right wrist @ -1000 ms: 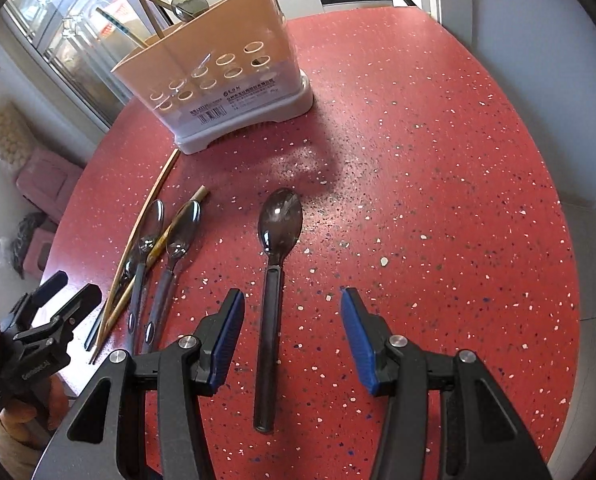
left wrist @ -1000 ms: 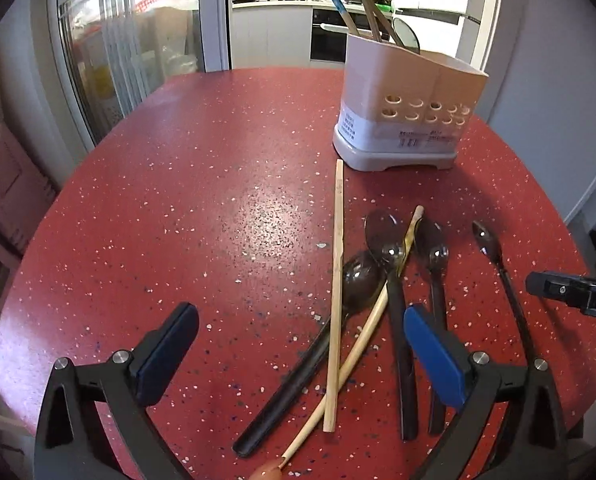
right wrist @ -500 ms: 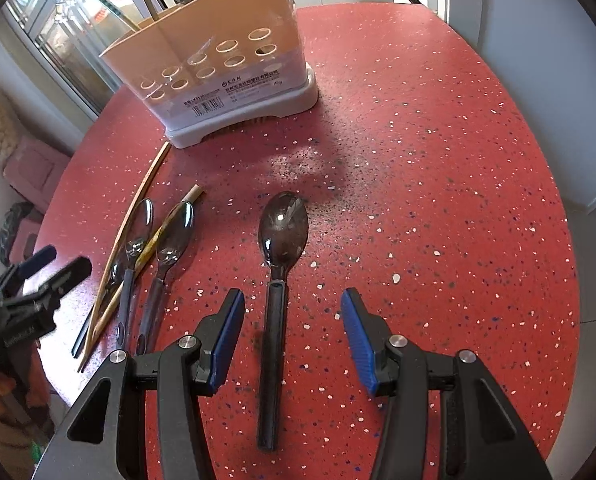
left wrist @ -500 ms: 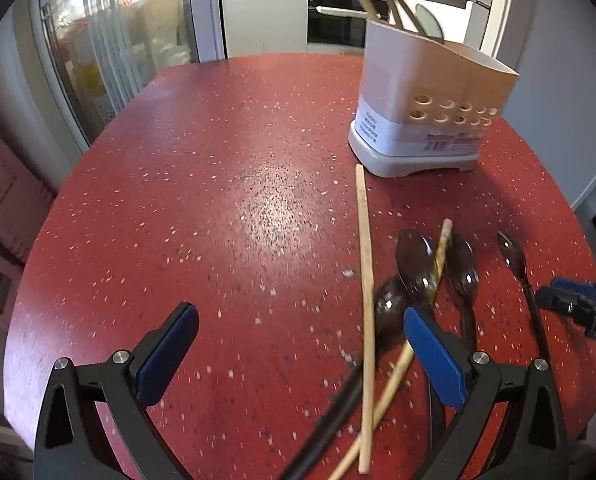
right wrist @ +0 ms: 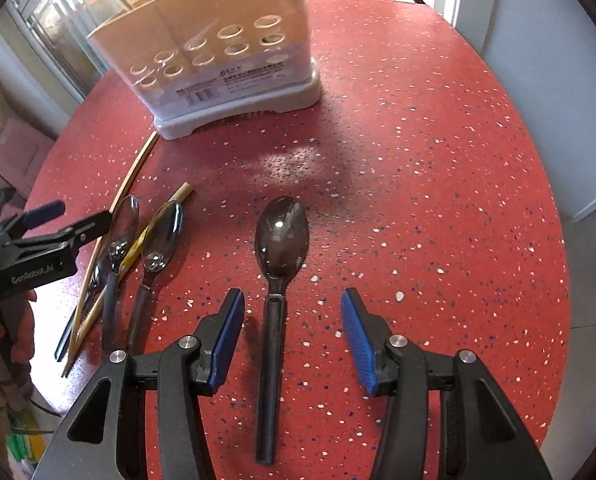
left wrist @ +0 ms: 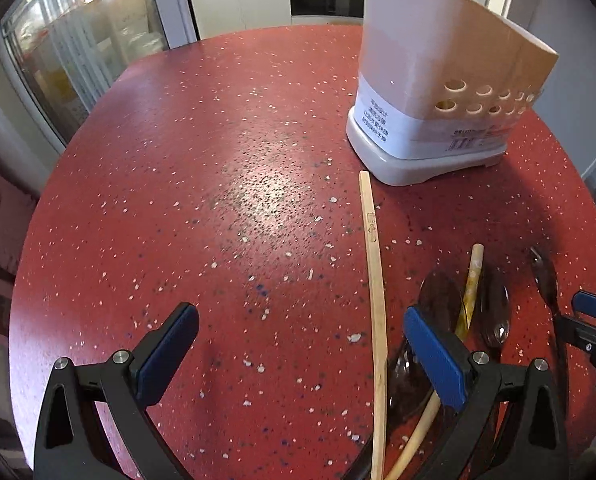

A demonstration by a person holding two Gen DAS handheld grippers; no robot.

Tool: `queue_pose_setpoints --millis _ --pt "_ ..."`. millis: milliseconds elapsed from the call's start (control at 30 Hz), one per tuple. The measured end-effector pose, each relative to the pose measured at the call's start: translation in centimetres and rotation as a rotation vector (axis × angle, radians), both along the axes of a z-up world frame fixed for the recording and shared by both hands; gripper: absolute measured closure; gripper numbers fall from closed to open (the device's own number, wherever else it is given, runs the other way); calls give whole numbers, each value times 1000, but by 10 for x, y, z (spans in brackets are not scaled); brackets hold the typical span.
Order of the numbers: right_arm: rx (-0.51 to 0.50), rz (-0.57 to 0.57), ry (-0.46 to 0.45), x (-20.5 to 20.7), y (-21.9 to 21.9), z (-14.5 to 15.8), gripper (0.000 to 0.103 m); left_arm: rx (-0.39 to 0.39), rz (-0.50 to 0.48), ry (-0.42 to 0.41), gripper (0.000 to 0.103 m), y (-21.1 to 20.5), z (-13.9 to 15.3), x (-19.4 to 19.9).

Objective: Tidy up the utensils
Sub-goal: 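Grasp a plain wooden chopstick with the left tool while the right tool grasps a dark spoon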

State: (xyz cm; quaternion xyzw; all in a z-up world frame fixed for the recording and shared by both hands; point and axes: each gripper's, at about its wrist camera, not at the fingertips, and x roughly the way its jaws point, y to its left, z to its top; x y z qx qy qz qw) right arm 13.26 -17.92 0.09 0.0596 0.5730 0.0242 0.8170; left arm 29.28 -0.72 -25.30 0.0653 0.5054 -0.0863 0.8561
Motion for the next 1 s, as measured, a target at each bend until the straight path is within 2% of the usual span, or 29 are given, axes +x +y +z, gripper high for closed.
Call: queue_pose_setpoints --millis 200,333,367,467,533,600,667,767,833,967,1000 --pt "-92 54 32 10 20 -2 50 20 -21 37 0 -10 -35 42" --pt "-151 101 52 12 31 -3 52 10 -44 55 0 -22 -50 66" --pt "-150 105 56 13 31 -3 52 7 -51 61 0 -22 -46 73" --pt "-138 105 85 17 31 -3 64 14 -77 83 0 -28 -57 90" --pt "-135 113 101 18 32 -2 82 5 -98 104 6 -30 -60 107" --pt "-133 128 118 19 37 -1 89 11 -116 120 11 -39 -61 124" --pt "-138 140 124 20 40 0 89 33 -131 129 12 -47 -65 138" --pt "-120 146 119 21 40 1 90 19 -145 158 22 -62 -73 149" --pt "-92 140 112 20 36 1 91 32 -149 164 24 -67 -81 159" --pt "-57 138 92 9 15 3 91 36 -181 175 47 -82 -88 172" --pt "-46 138 85 7 12 3 91 39 -199 175 62 -86 -91 176"
